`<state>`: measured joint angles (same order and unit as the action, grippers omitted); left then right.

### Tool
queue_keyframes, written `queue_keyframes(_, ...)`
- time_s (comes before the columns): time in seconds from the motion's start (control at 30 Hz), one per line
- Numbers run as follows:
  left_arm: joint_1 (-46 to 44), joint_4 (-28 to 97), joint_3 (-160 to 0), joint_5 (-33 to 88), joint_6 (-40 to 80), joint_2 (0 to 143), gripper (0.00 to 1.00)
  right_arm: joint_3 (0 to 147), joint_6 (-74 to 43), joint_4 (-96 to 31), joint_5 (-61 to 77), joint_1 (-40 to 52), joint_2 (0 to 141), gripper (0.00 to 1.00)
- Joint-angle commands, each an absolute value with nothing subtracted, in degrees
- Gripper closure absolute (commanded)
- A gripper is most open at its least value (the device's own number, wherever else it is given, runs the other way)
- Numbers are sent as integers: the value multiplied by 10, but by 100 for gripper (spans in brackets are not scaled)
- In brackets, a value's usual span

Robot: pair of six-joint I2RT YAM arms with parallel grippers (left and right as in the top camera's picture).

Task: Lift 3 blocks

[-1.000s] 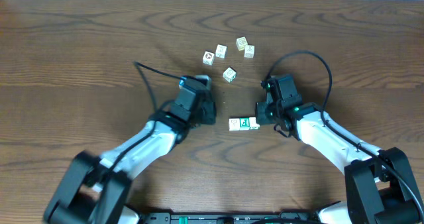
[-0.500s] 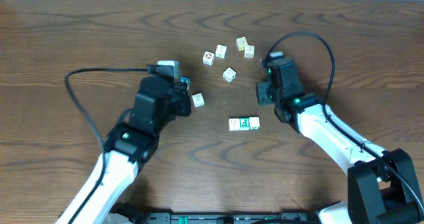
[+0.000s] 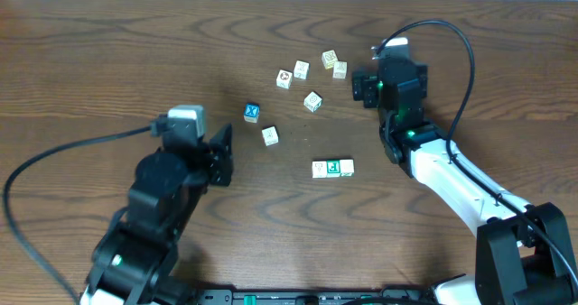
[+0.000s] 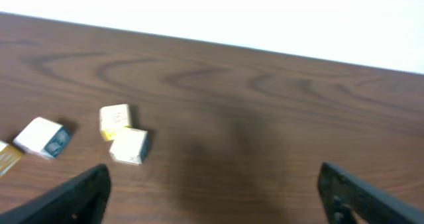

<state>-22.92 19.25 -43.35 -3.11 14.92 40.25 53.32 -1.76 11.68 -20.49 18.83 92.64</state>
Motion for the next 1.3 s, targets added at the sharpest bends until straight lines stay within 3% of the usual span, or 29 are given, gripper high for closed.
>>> queue_keyframes(0.0, -227, 210, -447, -62, 146, 363, 44, 540, -12, 121, -229, 175, 929, 1)
queue_keyframes(0.3, -227, 238, -447, -89, 146, 274, 28, 540, -12, 94, -225, 163, 929, 1)
queue_keyframes(0.83, -227, 240, -447, -82, 146, 241, 27, 540, -12, -36, -220, 163, 929, 1)
queue_keyframes(1.27, -227, 245, -446, -131, 146, 244, 27, 540, -12, -71, -220, 163, 929, 1)
